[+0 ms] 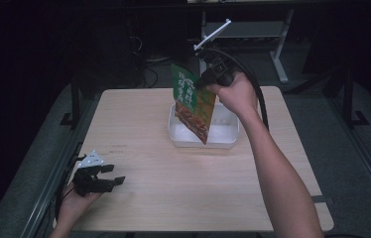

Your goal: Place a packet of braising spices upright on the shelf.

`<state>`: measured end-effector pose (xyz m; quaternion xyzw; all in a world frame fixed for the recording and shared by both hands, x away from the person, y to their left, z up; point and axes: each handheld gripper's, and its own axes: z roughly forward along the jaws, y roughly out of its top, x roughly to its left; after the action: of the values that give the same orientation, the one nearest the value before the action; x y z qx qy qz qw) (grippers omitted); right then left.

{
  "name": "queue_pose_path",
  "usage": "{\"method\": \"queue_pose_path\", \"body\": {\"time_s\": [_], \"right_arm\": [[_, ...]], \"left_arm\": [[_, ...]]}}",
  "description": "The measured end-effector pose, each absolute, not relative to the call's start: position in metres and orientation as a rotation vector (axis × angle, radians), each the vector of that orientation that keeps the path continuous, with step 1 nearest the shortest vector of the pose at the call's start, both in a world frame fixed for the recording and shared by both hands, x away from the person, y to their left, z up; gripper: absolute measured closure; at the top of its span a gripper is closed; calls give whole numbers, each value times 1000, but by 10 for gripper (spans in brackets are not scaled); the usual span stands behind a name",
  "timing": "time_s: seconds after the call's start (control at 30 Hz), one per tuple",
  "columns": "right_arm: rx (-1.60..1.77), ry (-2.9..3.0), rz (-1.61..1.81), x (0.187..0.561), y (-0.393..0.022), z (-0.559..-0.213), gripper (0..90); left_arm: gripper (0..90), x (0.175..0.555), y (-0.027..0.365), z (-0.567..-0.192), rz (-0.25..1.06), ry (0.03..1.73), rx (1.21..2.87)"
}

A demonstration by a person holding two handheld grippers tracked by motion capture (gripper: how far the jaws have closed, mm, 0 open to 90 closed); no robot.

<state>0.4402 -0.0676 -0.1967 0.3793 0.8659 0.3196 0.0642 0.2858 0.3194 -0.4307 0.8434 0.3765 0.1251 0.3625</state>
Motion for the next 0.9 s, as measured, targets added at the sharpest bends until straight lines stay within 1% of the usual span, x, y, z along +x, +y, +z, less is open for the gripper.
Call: {"method": "queue_pose_path", "body": {"time_s": [0.9], "right_arm": [[1176, 2584, 896, 465, -50, -215, 900]], "left_arm": [[332, 285, 318, -428, 340, 952, 2180]]}}
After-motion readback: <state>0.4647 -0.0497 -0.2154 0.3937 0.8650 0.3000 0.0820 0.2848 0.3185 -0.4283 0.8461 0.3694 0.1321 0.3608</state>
